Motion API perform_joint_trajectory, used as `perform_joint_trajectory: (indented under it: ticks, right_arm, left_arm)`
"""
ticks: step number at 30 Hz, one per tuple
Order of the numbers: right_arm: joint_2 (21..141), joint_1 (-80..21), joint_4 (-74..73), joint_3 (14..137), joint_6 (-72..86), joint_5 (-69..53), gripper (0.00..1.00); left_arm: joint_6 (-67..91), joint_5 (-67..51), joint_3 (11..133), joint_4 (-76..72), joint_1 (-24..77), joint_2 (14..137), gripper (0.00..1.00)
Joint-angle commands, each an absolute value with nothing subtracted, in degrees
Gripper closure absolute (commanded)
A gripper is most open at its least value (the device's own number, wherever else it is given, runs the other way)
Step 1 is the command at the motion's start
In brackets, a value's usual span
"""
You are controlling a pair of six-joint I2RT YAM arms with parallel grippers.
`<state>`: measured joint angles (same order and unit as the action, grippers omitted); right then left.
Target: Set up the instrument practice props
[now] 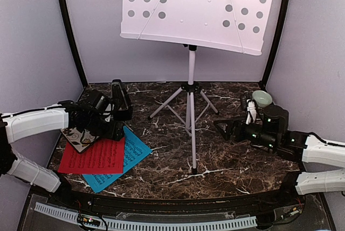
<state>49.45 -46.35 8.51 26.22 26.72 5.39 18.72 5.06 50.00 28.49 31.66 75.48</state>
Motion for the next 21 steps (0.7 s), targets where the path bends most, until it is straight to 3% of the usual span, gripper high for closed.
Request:
perform_joint_trajectory:
  ticks: [1, 13, 21]
  right_arm:
    - [51.5, -46.0, 8.8, 28.6, 24.7, -1.4, 0.00]
    - [49.6, -43.9, 6.1, 29.5, 24.1, -0.9, 0.00]
    - [49.4, -41.9, 5.2, 31.1, 23.6, -4.4, 0.00]
  left_arm:
    - [27.7, 2.5, 44.7, 29.6, 31.5, 73.3, 0.15]
    - [31.1, -4.2, 37.8, 22.5, 31.8, 80.6, 0.20]
    - [36.1, -10.5, 38.5, 15.0, 41.2, 87.2, 0.22]
